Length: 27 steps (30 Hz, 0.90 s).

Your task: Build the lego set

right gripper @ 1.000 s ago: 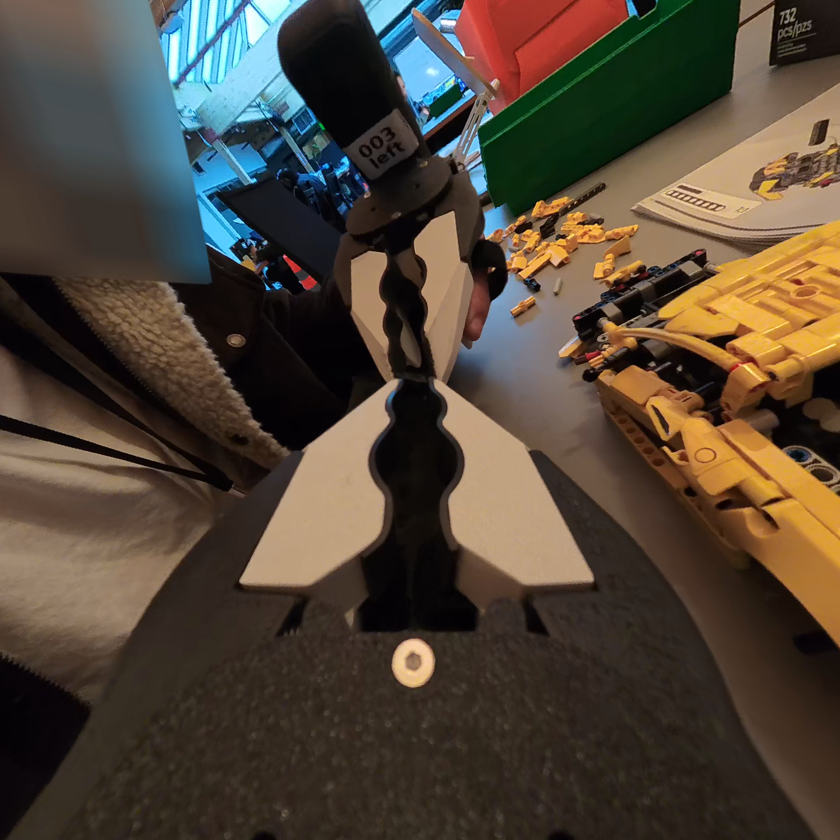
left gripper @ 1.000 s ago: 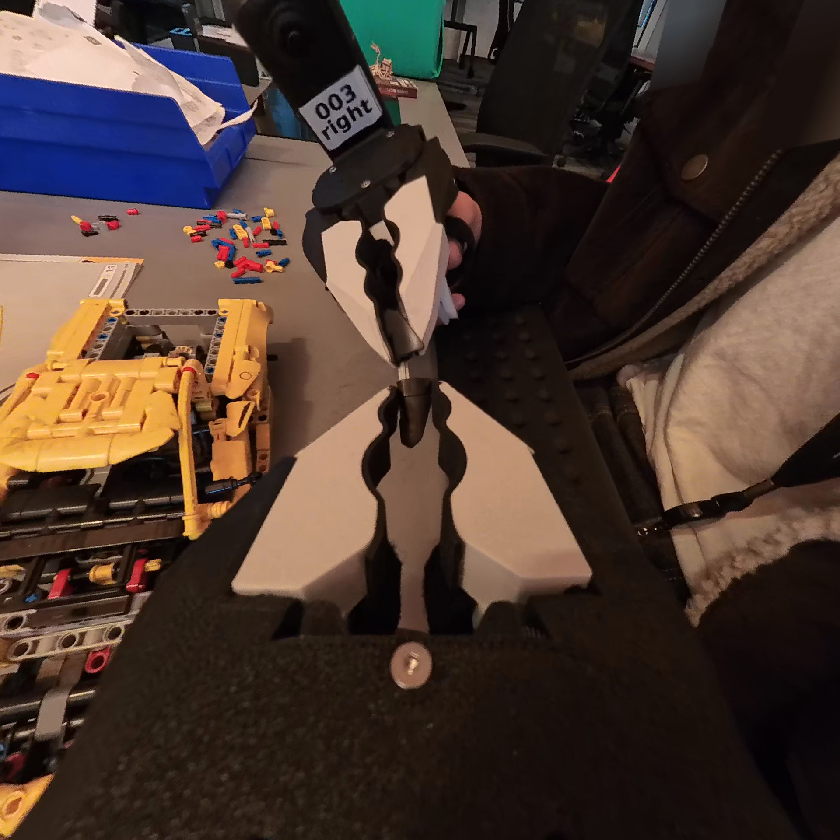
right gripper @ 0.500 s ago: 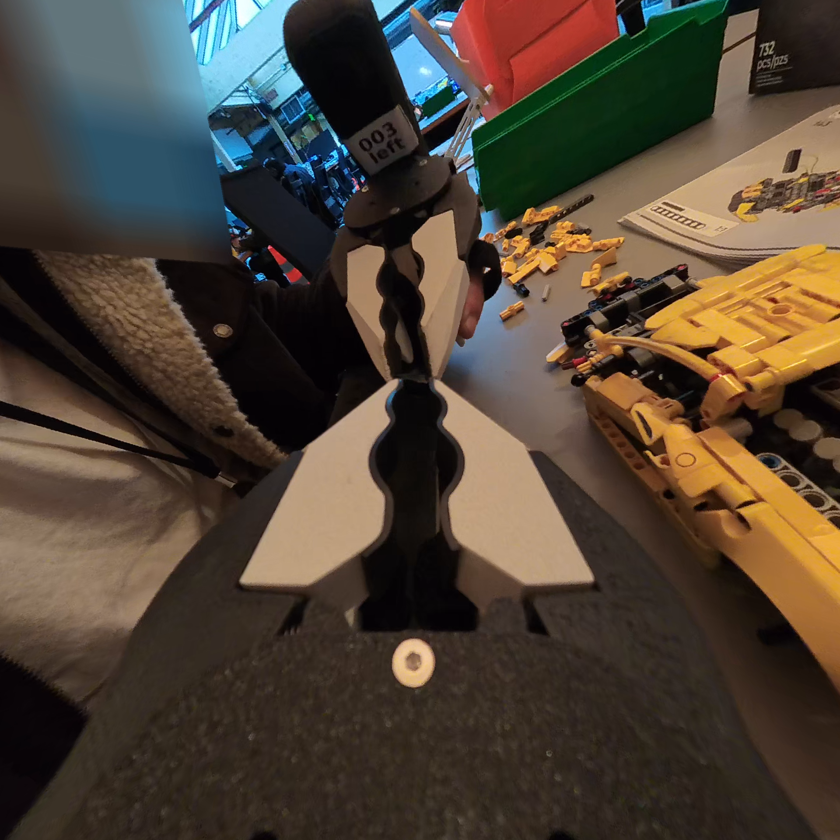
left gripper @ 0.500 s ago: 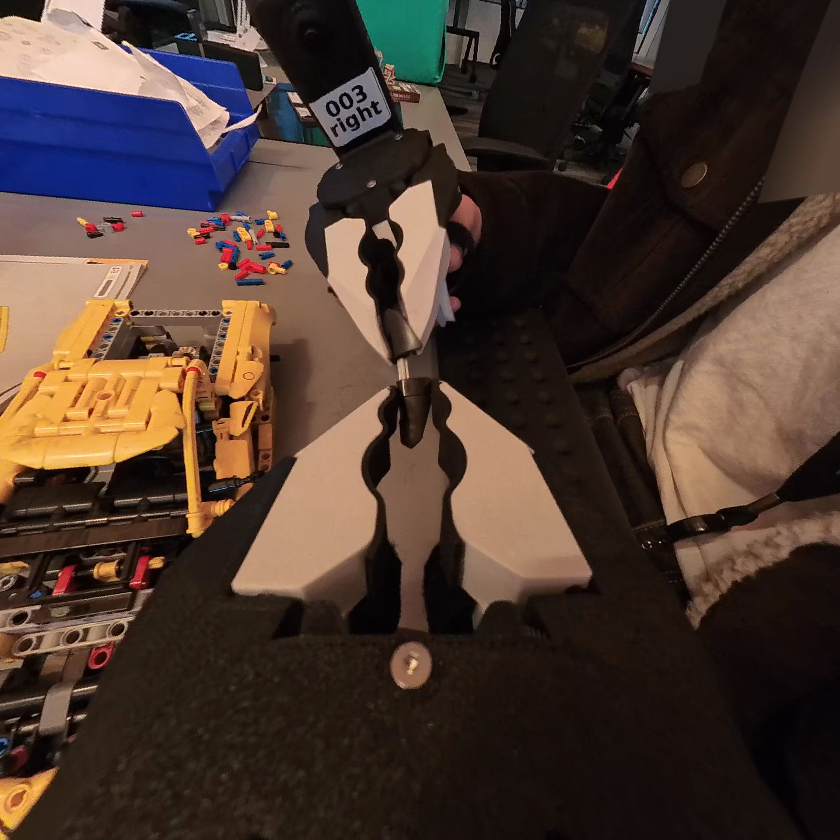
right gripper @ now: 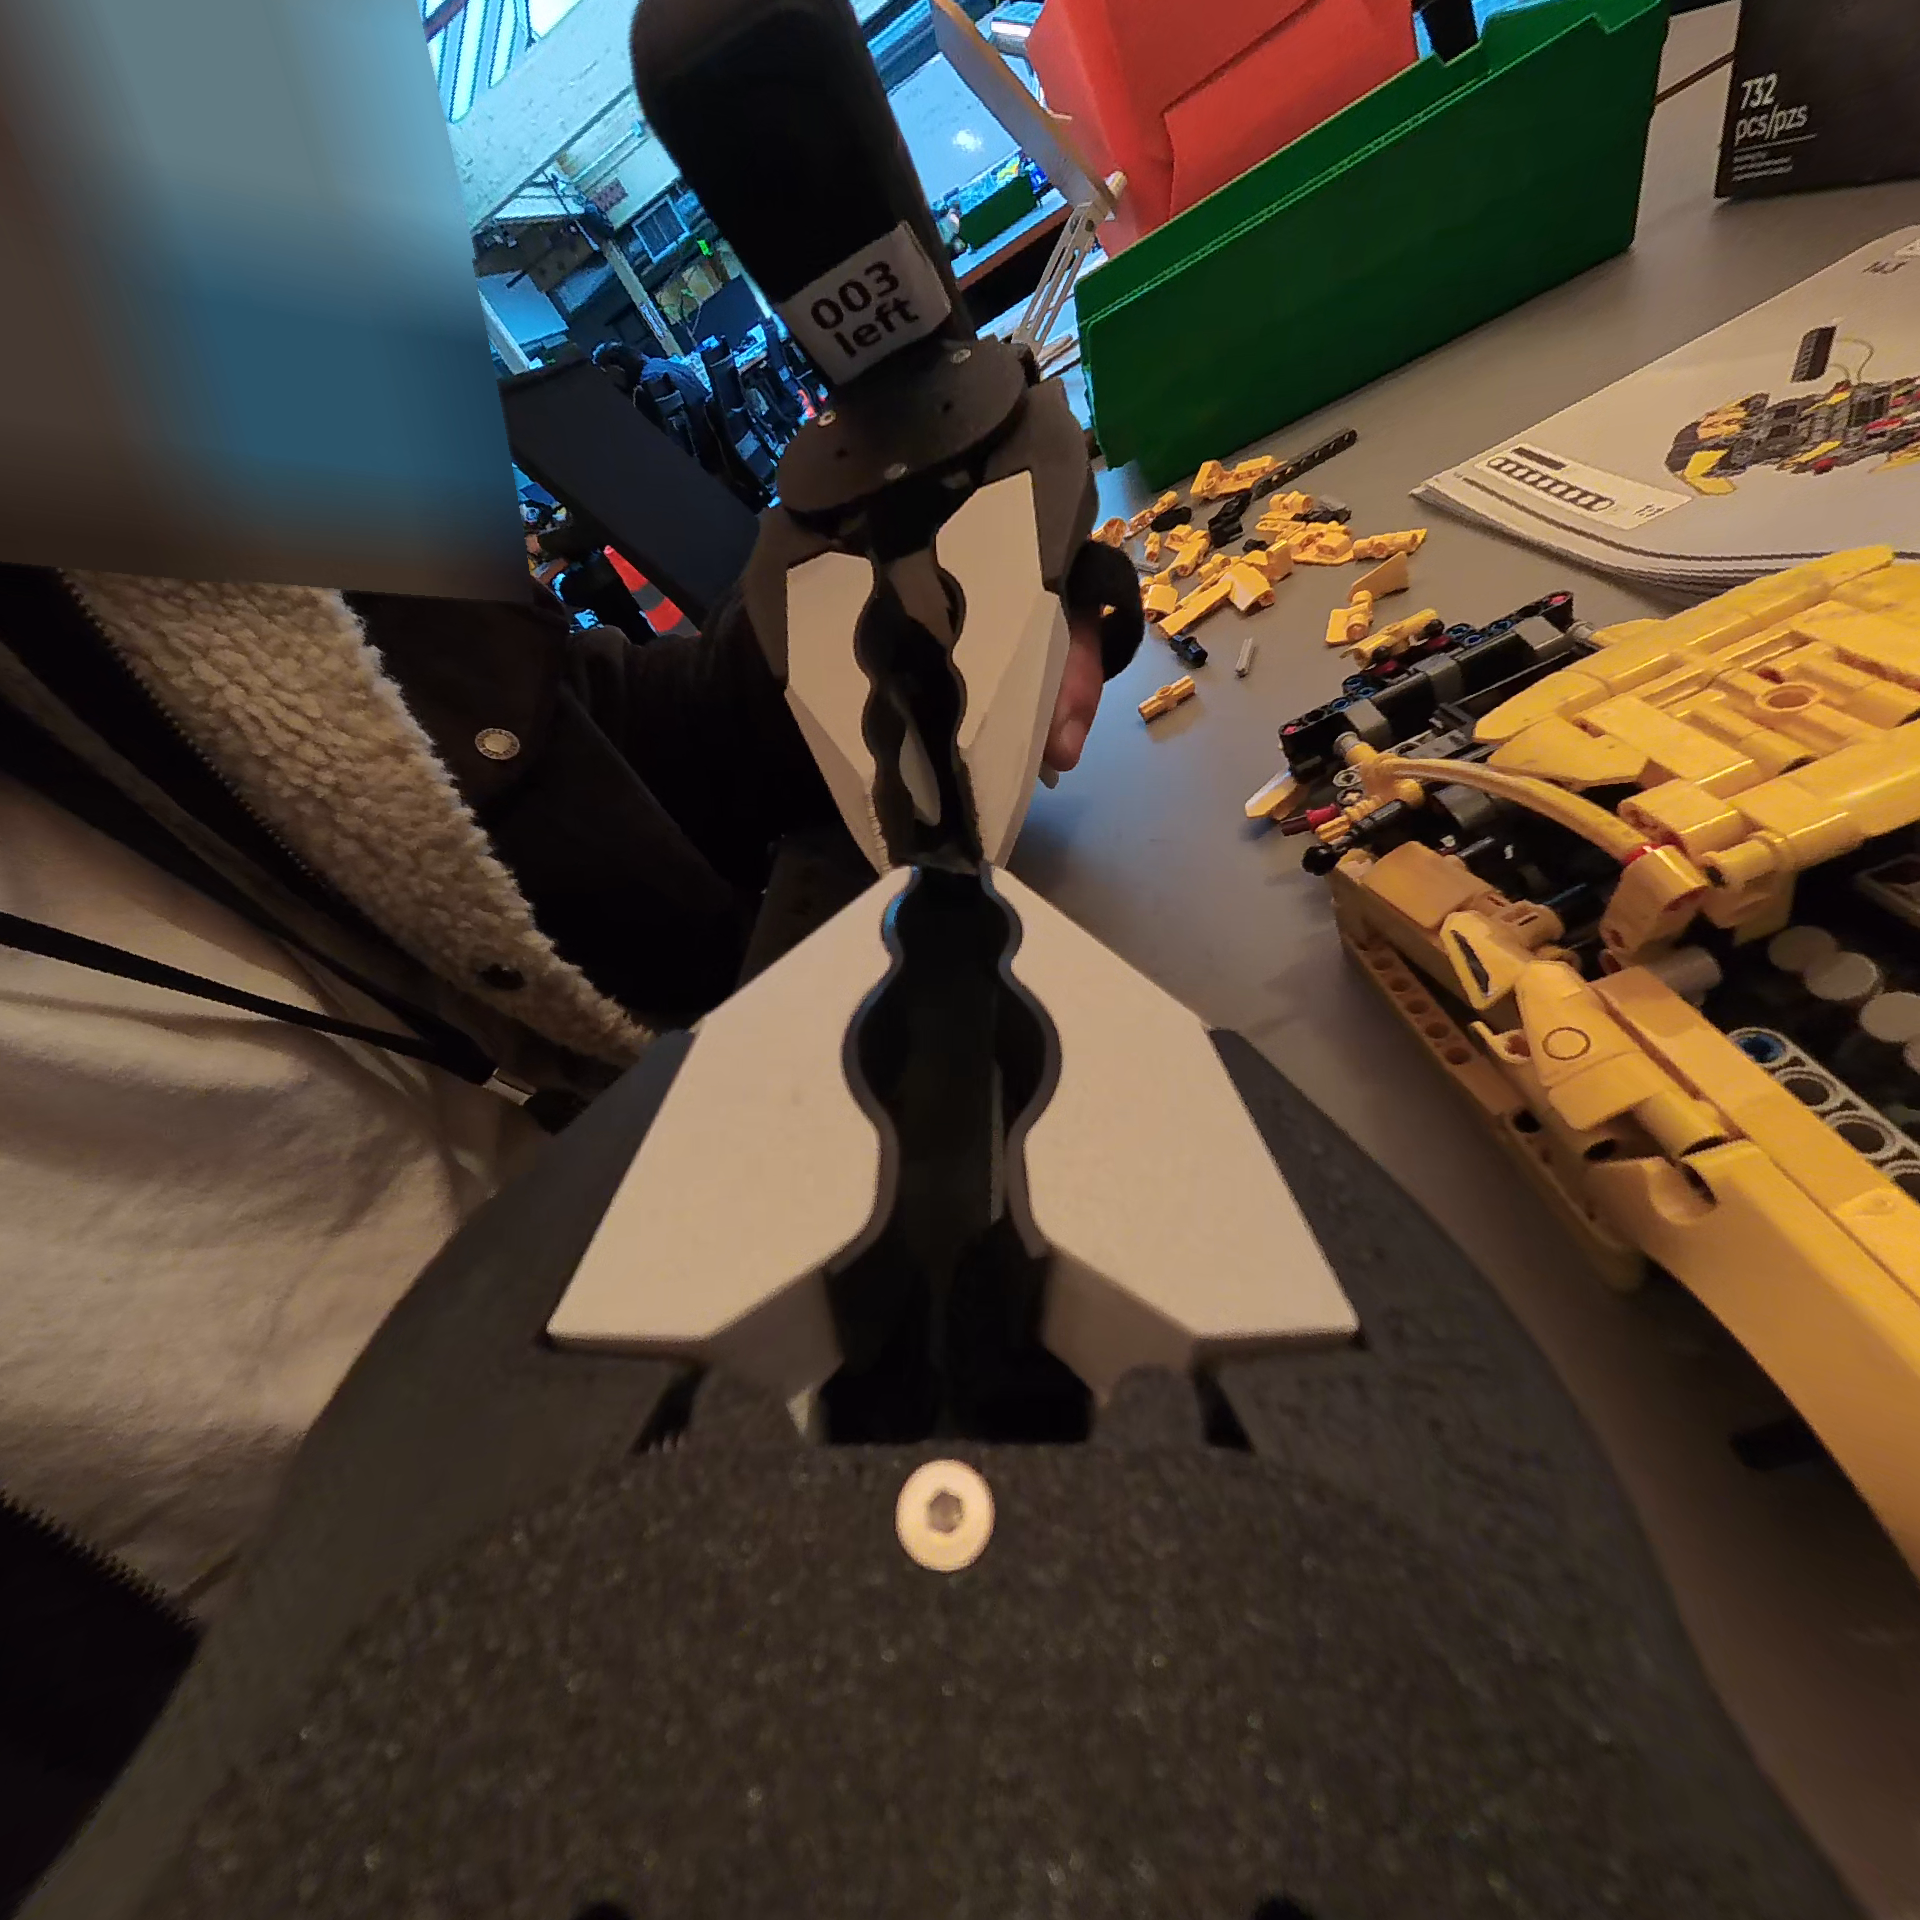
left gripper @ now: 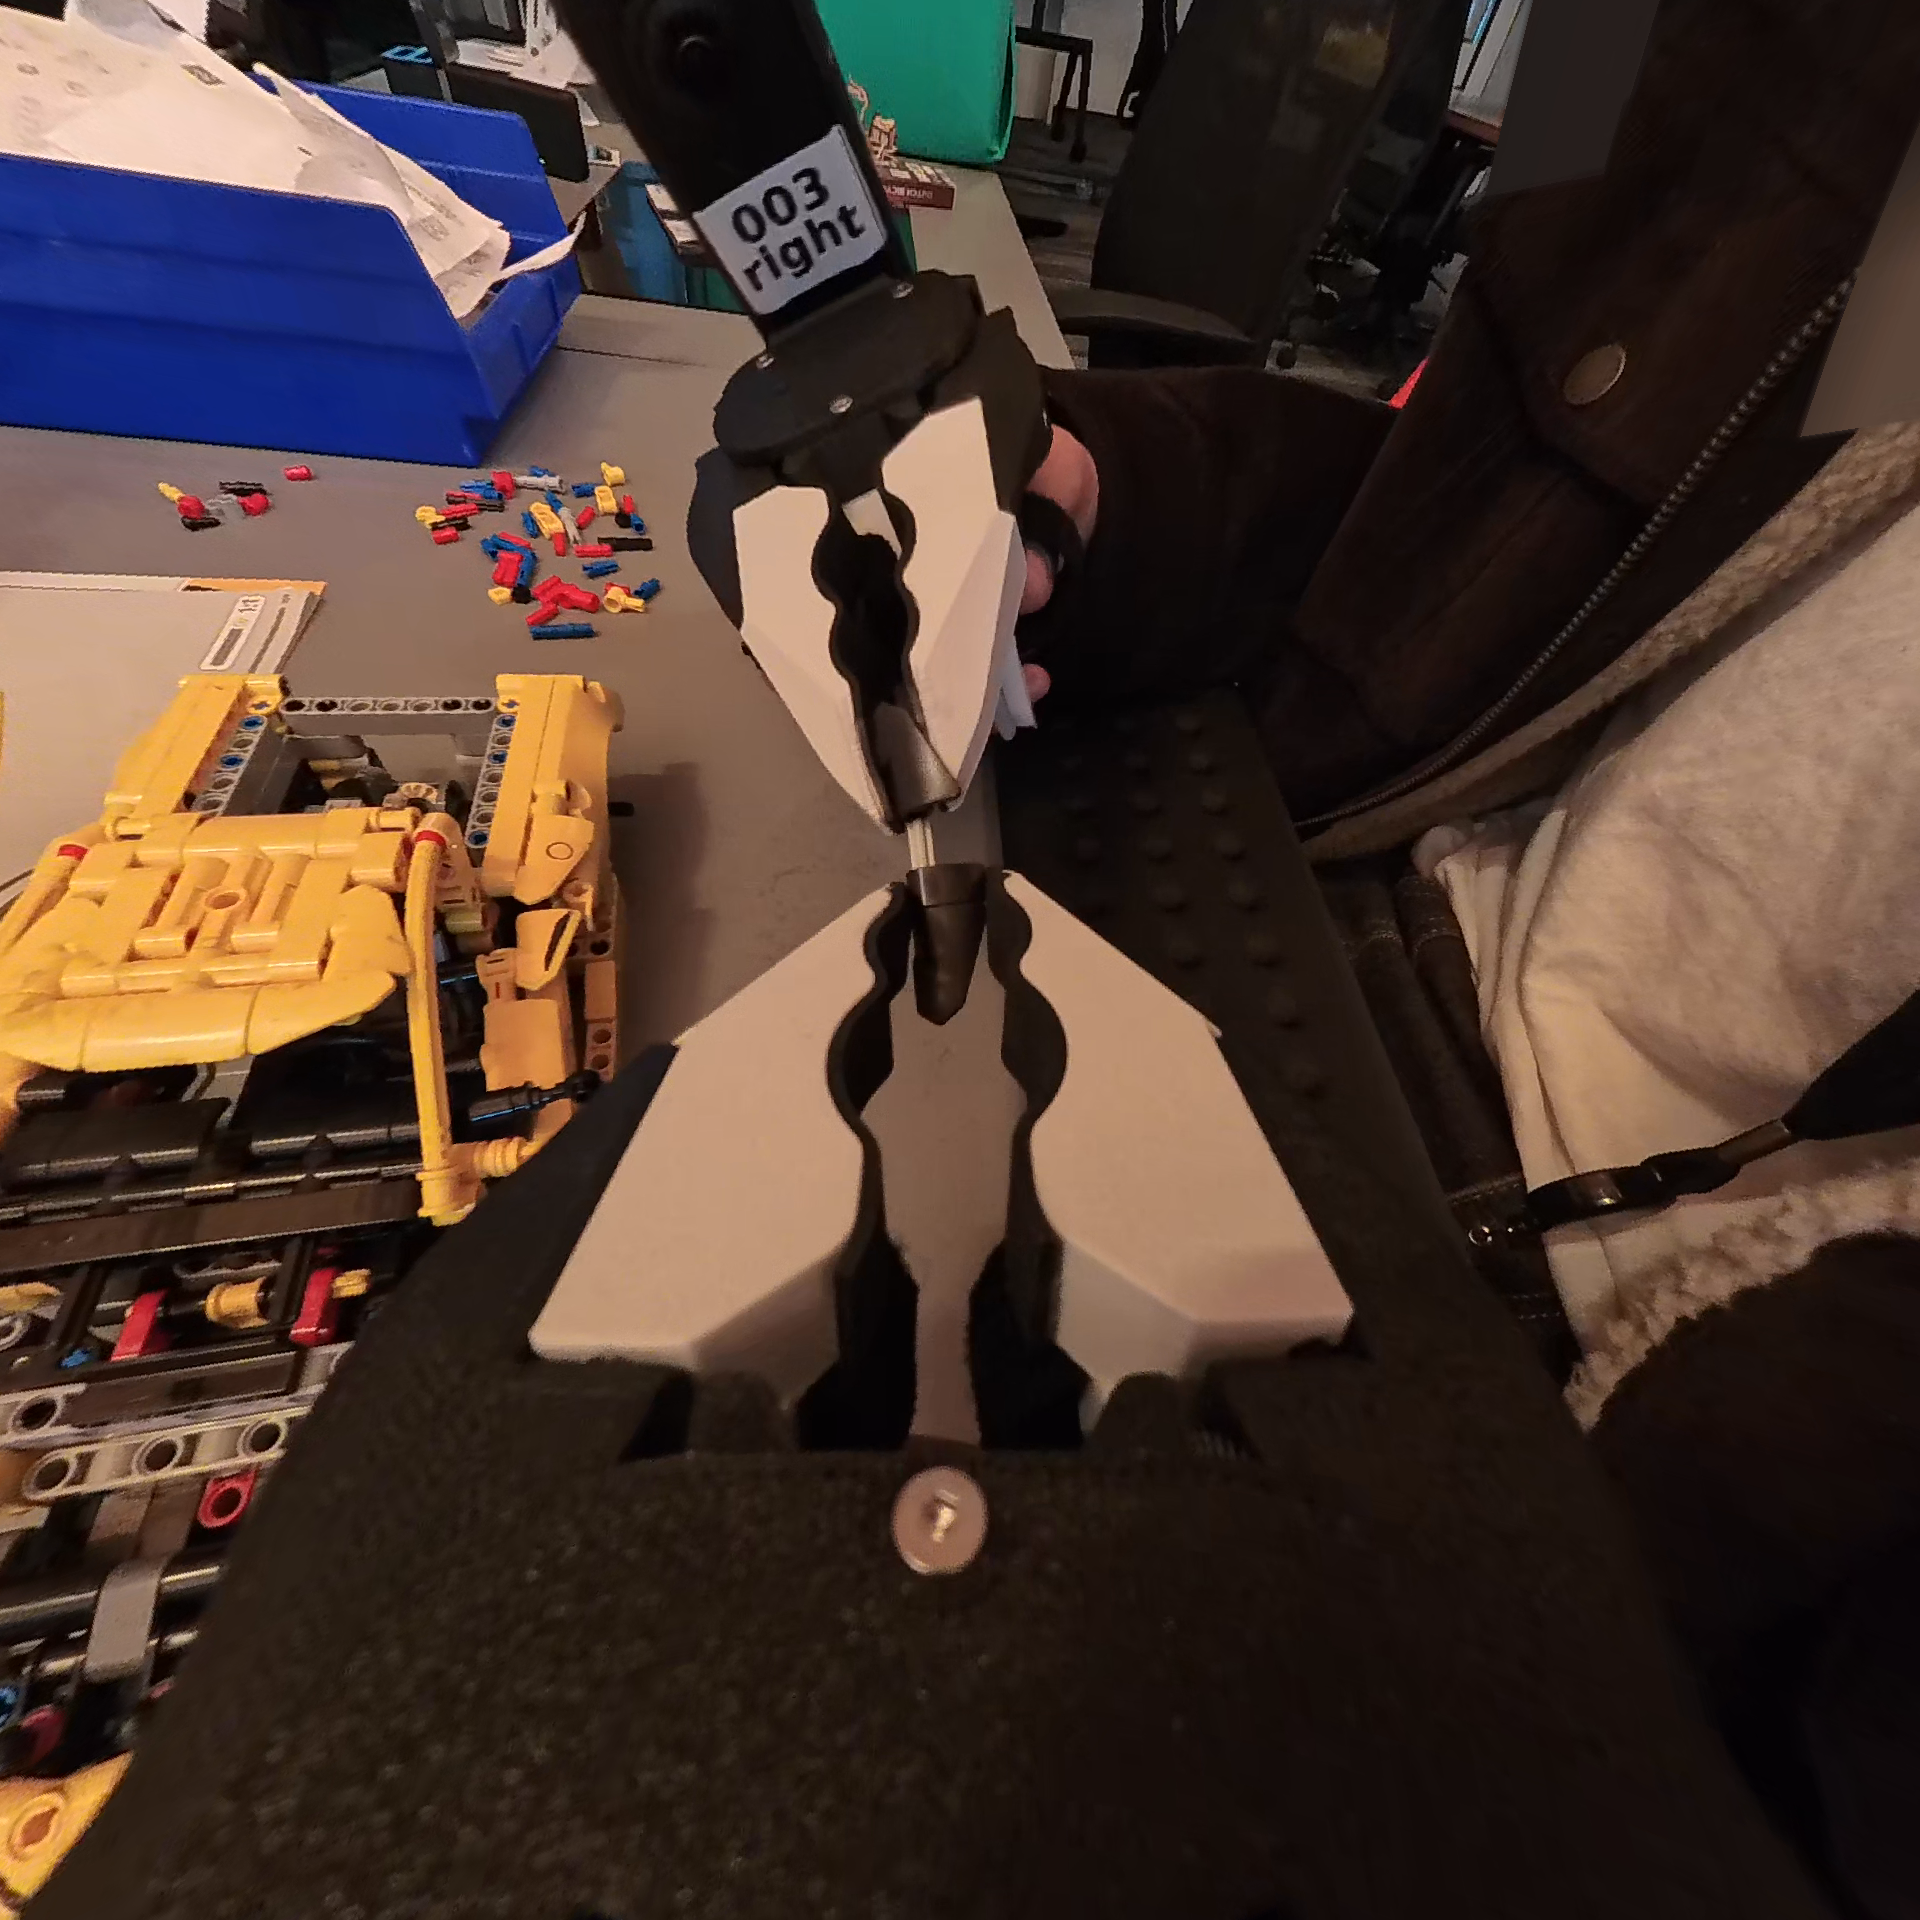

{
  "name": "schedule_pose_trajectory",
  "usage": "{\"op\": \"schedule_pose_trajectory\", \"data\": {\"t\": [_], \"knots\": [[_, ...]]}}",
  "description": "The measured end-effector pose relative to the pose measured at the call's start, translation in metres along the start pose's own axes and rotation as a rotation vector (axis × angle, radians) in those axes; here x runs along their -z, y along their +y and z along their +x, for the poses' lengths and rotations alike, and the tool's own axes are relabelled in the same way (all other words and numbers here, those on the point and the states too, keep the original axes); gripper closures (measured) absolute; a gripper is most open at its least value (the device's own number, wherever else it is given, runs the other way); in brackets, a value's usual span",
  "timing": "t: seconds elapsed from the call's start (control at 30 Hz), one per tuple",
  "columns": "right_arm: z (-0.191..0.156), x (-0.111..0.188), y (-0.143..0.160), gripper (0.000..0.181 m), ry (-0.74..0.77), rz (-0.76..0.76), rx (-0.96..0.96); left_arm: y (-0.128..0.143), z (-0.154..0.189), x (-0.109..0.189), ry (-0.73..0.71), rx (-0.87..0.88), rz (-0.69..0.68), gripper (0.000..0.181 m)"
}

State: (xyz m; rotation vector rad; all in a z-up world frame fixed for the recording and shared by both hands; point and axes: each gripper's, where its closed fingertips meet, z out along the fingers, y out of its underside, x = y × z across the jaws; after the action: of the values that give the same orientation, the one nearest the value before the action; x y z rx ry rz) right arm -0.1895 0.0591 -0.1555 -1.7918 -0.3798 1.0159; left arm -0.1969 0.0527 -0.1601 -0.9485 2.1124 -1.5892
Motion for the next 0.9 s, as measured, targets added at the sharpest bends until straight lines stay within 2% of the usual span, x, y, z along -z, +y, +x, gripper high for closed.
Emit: {"op": "schedule_pose_trajectory", "data": {"t": [0.37,0.7,0.9], "knots": [[0.001,0.000,0.002,0.174,0.013,-0.015,0.015,0.002,-0.001,0.000,-0.003,0.002,-0.010,0.167],[0.009,-0.002,0.010,0.174,0.086,-0.062,0.068,0.008,-0.006,-0.001,-0.022,0.016,-0.040,0.167],[0.000,-0.001,-0.004,0.174,0.066,0.030,0.148,-0.006,-0.001,0.004,0.031,0.079,0.047,0.167]]}}
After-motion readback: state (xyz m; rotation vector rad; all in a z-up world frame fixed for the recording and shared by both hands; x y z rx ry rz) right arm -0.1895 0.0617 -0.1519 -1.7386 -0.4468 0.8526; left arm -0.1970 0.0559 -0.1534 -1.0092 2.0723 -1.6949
